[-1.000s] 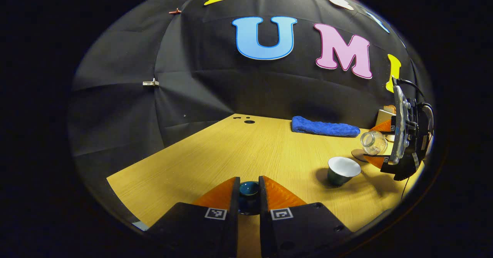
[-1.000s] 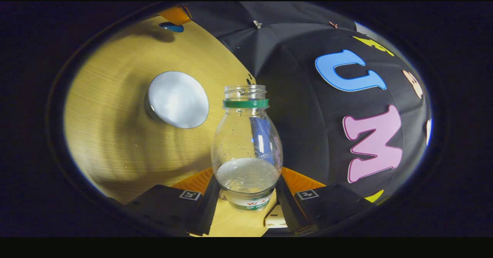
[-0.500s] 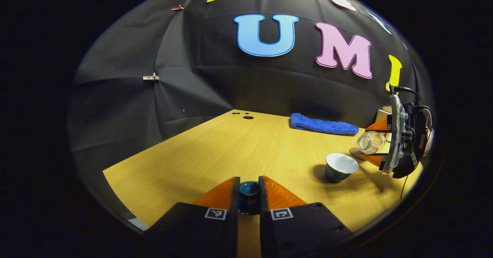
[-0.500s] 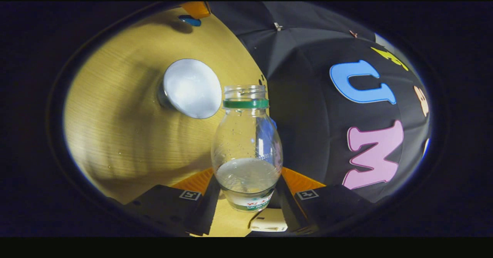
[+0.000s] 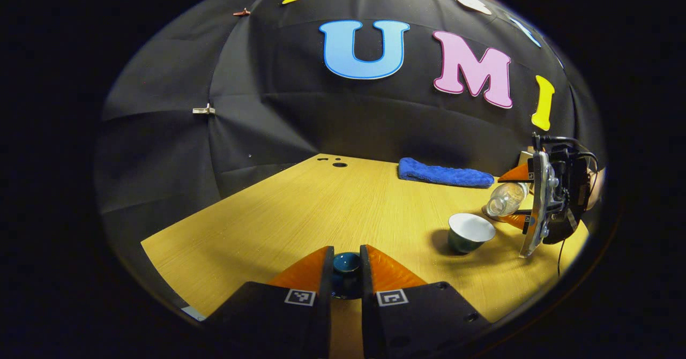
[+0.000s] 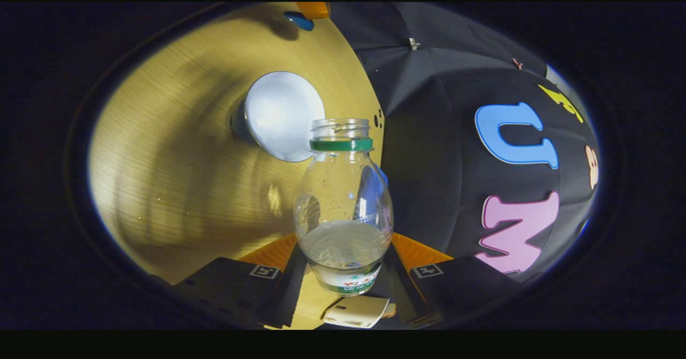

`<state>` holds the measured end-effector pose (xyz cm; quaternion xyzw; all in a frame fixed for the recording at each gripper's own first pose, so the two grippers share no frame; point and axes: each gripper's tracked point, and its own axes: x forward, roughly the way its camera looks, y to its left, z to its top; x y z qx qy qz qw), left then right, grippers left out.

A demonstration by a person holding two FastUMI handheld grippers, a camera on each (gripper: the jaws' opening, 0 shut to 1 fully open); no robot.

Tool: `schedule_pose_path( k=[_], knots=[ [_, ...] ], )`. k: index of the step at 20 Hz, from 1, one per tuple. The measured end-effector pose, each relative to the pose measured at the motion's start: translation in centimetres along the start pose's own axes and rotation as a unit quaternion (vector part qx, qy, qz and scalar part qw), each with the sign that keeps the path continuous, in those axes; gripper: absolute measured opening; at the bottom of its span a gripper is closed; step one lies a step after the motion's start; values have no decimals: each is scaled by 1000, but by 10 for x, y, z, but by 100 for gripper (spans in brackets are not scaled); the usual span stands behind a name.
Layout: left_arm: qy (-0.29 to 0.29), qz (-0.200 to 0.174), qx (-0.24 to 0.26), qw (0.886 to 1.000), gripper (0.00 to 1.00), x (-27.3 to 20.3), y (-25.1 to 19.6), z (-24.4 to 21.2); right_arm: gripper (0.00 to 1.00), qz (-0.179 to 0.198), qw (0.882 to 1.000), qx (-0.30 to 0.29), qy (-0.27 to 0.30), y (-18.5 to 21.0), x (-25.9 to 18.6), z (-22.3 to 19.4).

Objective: Open the teacup lid with one hand, grasp the water bottle and pour water into the teacup with the other hand; after pouring, place the water bottle on the coaster and then close the teacup lid.

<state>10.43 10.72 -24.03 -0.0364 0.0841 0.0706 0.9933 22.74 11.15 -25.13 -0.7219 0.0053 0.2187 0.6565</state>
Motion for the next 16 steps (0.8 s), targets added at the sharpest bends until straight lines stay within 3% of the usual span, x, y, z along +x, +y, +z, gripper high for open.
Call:
schedule_pose_path(
  k=[1,4,10,15,16],
  knots=[
    [1,-1,0,1000,24,1,0,-1,74,1,1000,-5,-1,0,1,0],
    [3,-4,-1,1000,27,2,0,-1,74,3,1000,-21,-6,-1,5,5],
    [3,-1,-3,1000,24,3,7,1,74,1,998,-58,-15,-4,10,12],
    [5,4,-9,1000,27,4,13,-1,74,5,997,-73,-16,-6,11,13],
    [6,4,-11,1000,24,4,14,-1,74,4,997,-79,-17,-7,12,14]
  ],
)
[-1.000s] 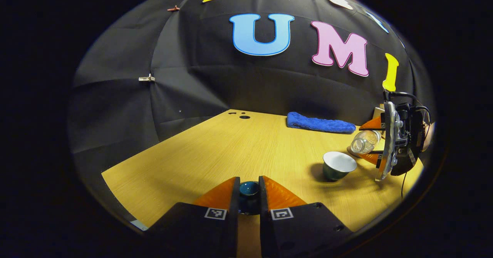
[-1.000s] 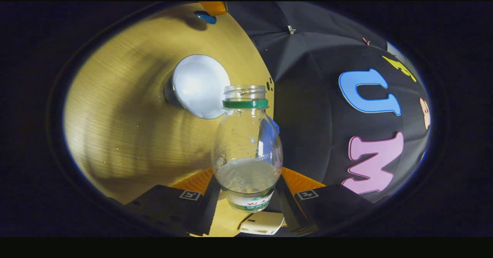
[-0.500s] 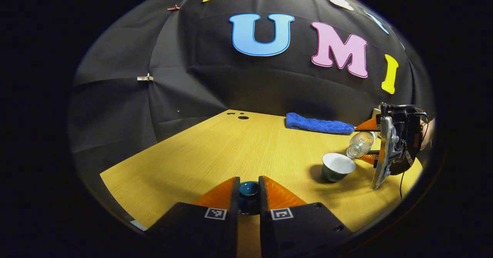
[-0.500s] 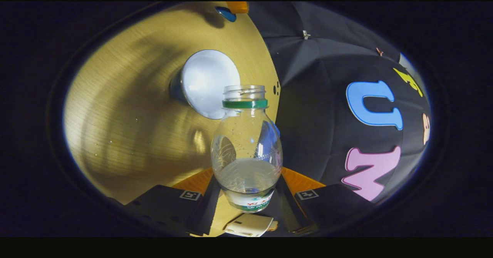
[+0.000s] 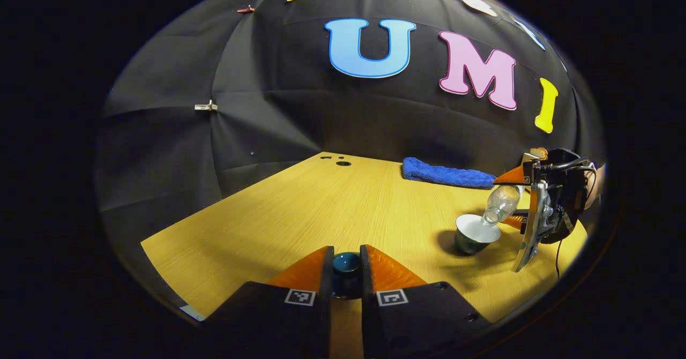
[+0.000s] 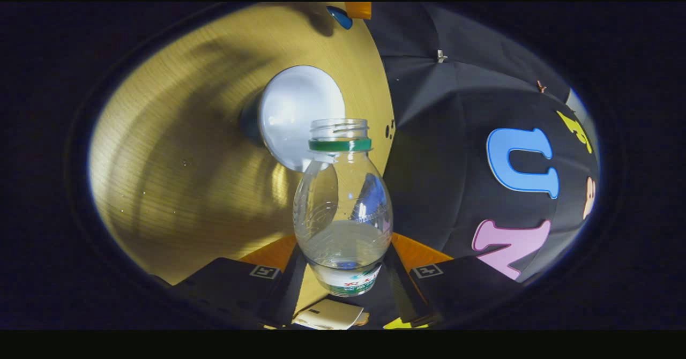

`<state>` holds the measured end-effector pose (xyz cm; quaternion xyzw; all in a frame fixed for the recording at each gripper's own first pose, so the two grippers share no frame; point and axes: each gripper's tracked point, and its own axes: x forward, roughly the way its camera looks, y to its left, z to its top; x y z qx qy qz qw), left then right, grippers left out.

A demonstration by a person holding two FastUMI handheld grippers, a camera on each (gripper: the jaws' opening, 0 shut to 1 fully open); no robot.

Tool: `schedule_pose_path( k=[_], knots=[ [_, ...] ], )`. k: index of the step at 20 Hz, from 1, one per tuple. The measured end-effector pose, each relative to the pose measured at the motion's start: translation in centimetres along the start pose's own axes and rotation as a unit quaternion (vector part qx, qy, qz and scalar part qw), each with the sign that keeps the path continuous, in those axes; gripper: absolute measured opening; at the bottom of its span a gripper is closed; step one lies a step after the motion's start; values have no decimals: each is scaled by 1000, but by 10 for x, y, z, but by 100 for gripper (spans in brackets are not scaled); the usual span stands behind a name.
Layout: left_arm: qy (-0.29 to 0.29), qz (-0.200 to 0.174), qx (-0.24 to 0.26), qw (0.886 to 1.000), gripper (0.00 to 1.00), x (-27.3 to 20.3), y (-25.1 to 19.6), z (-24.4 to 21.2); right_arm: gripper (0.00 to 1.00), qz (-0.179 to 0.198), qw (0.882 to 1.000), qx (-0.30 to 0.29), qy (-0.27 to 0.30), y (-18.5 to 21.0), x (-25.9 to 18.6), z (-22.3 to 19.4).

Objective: Open the teacup lid with one hand, grasp the water bottle and pour water into the teacup with the other hand; after pouring, place the water bottle on the coaster and then close the teacup lid.

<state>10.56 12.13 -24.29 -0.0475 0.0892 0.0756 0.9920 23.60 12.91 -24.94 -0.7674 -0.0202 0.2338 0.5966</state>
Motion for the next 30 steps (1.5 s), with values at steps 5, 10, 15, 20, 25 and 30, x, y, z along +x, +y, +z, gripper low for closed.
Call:
schedule_pose_path(
  k=[5,10,15,20,25,30],
  knots=[
    [0,-1,-1,1000,27,-2,0,-1,74,-2,1000,-25,-5,-4,4,3],
    [1,-2,-3,1000,27,-2,-1,-2,74,-4,999,-49,-6,-7,5,2],
    [3,-3,-4,1000,27,-2,-1,-5,74,-6,997,-72,7,-10,7,-3],
    [1,0,-7,1000,24,-4,2,-5,74,-10,996,-88,-1,-12,5,3],
    [-1,2,-11,1000,27,-3,3,-5,74,-18,993,-116,-10,-18,9,5],
    [-2,2,-14,1000,24,-4,5,-5,74,-25,988,-151,-18,-25,12,4]
  ],
)
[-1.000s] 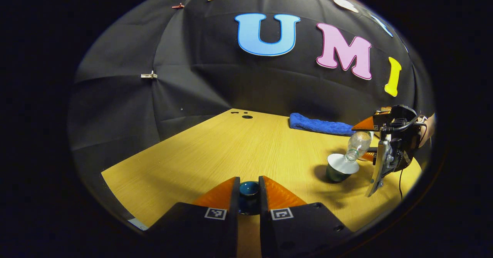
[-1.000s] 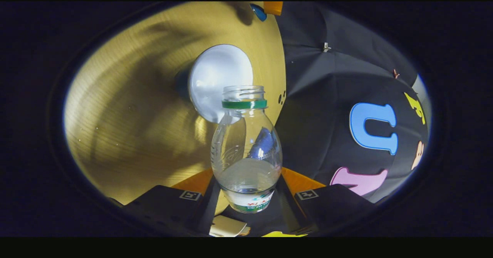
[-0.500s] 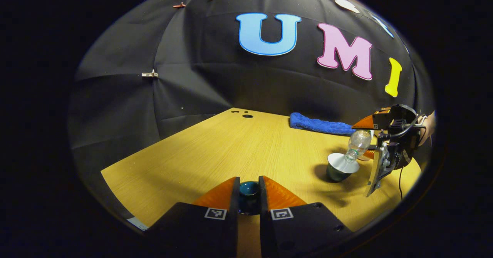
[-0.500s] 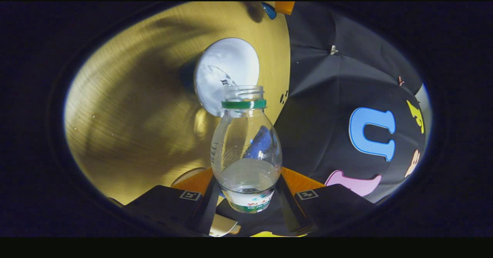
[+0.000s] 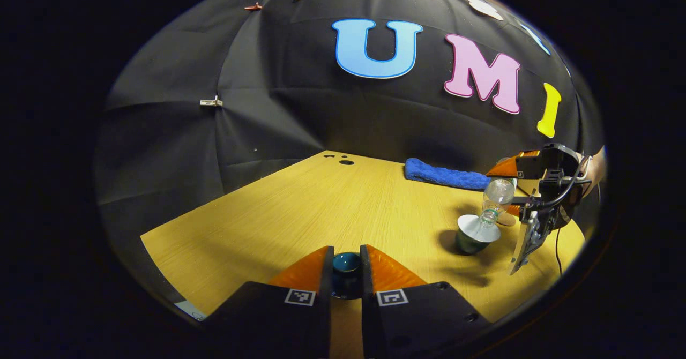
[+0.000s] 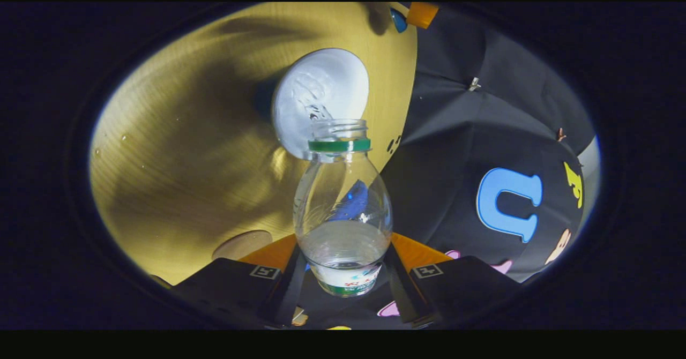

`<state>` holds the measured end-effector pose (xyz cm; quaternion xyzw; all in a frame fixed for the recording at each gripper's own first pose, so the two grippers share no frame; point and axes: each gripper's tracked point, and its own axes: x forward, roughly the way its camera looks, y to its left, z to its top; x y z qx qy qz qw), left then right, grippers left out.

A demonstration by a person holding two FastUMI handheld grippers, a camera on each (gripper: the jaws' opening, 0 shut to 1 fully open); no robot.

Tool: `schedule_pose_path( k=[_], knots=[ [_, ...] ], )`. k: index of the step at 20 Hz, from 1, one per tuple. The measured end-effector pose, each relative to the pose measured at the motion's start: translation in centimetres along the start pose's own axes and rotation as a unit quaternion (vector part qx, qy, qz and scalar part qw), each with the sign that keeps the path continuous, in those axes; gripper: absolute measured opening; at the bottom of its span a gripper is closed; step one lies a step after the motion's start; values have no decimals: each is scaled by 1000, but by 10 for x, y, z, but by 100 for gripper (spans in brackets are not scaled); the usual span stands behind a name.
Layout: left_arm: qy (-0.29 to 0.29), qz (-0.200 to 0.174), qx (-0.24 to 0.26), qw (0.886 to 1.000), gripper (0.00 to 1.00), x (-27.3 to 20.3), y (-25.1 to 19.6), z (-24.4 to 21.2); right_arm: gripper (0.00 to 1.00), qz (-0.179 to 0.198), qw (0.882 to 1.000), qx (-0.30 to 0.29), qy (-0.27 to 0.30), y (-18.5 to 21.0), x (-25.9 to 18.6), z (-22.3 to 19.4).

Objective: Open the teacup lid with one hand, grasp the water bottle and pour water into the teacup with the other hand; after pouring, place the water bottle on the coaster and then close the teacup lid.

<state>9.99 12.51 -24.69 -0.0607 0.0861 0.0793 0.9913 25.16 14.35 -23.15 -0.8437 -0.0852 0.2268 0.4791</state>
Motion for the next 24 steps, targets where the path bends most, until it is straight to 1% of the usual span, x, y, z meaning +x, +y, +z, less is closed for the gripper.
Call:
schedule_pose_path(
  k=[1,4,8,9,10,11,12,13,14,16,19,22,23,24],
  knots=[
    [-1,1,-1,1000,27,0,1,0,74,0,1000,-2,1,0,1,-3],
    [-1,3,-3,1000,27,0,1,0,74,-2,1000,-9,0,-3,2,-3],
    [0,3,-5,1000,27,-2,2,1,74,-10,1000,-21,-6,-4,2,-2],
    [-2,2,-6,1000,24,-2,2,2,74,-14,1000,-25,-7,-5,3,-3],
    [-2,2,-6,1000,27,-3,2,3,74,-17,999,-27,-8,-5,3,-3],
    [-2,1,-6,1000,24,-2,1,4,74,-19,999,-30,-11,-6,2,-3],
    [-3,1,-6,1000,27,-3,1,5,74,-23,999,-34,-14,-5,0,-1],
    [-4,1,-5,1000,24,-2,1,6,74,-26,999,-38,-16,-4,-1,-1],
    [-6,0,-5,1000,27,-2,0,7,74,-29,998,-43,-18,-5,-1,-2],
    [-6,-1,-4,1000,27,-3,0,8,74,-28,998,-50,-20,-6,2,-2],
    [-6,-1,-3,1000,27,-5,0,7,74,-32,996,-77,-23,-9,2,-3],
    [-5,1,-7,1000,27,-6,2,5,74,-32,996,-77,-21,-9,1,-3],
    [-5,2,-8,1000,24,-6,3,5,74,-32,996,-79,-21,-8,1,-2],
    [-5,2,-8,1000,24,-8,4,6,74,-33,996,-81,-23,-8,1,-2]
  ],
)
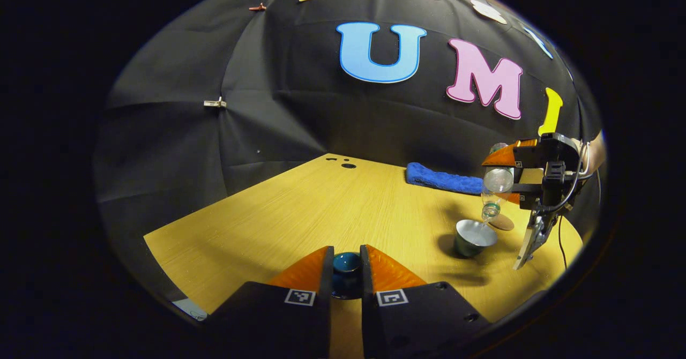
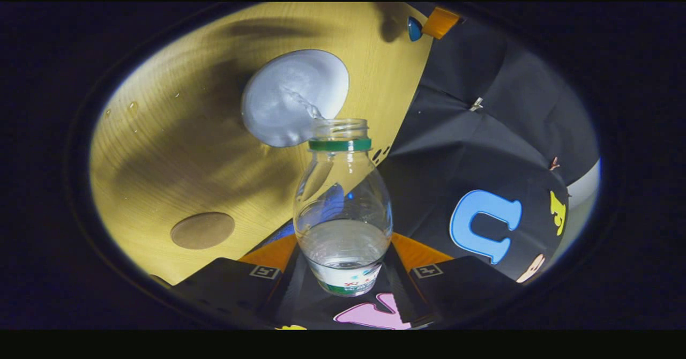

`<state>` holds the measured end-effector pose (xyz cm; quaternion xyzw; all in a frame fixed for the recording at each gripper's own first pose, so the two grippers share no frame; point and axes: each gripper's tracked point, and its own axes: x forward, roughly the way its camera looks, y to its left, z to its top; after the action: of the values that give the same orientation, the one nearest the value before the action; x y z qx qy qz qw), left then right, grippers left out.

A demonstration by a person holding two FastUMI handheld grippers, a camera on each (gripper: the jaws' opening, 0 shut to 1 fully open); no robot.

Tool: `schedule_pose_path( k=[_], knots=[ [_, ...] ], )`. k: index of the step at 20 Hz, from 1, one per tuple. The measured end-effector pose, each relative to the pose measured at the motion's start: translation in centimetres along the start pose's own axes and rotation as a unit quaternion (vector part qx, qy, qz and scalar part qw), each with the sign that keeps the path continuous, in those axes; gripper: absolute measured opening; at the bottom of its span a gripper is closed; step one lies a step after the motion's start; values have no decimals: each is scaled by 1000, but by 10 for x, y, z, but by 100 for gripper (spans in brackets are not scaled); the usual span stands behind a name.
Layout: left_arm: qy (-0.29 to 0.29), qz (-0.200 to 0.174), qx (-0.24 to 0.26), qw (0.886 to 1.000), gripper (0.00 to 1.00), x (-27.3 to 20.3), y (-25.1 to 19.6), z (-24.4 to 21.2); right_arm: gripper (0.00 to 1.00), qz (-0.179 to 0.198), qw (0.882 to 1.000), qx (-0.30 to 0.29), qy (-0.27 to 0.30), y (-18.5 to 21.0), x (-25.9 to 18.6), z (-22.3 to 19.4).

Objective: Open the teacup lid with one hand, grasp the water bottle and pour water into the teacup with the other hand; after pouring, place the water bottle on the coaster and then close the teacup lid.

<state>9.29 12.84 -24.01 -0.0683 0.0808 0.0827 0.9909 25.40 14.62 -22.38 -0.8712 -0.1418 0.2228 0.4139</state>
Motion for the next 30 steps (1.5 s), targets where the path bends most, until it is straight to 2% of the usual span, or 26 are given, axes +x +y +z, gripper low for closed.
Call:
schedule_pose_path(
  k=[1,2,3,10,12,17,18,19,21,23,25,26,29,30],
  knots=[
    [-1,1,1,1000,27,-1,1,0,74,-1,1000,-3,-3,-1,0,0],
    [-2,1,2,1000,24,-2,2,1,74,-3,1000,-5,-4,-1,1,0],
    [-3,2,3,1000,27,-3,1,1,74,-3,1000,-5,-3,-1,1,-1],
    [-5,6,3,1000,27,-8,3,3,74,5,1000,-2,9,-1,1,-1],
    [-3,8,2,1000,27,-9,4,2,74,15,1000,15,20,0,-1,0],
    [-5,10,0,1000,27,-14,-2,4,74,43,994,92,46,6,-5,0],
    [-4,11,-2,1000,24,-15,-3,4,74,57,989,125,55,12,-7,1],
    [-3,10,-5,1000,27,-16,-5,5,74,67,983,160,64,15,-9,1],
    [-5,11,-8,1000,27,-18,-9,8,74,81,965,235,86,27,-11,0],
    [-8,13,-11,1000,24,-19,-13,12,75,102,937,315,109,46,-9,-6],
    [-11,14,-14,1000,27,-19,-20,17,75,123,891,414,136,65,-11,-9],
    [-11,13,-13,1000,27,-19,-23,19,75,134,861,469,144,73,-12,-9],
    [-13,8,-4,1000,27,-16,-39,28,75,134,757,618,167,92,-17,0],
    [-16,0,-1,1000,27,-16,-50,36,75,124,708,675,165,96,-20,5]
  ],
)
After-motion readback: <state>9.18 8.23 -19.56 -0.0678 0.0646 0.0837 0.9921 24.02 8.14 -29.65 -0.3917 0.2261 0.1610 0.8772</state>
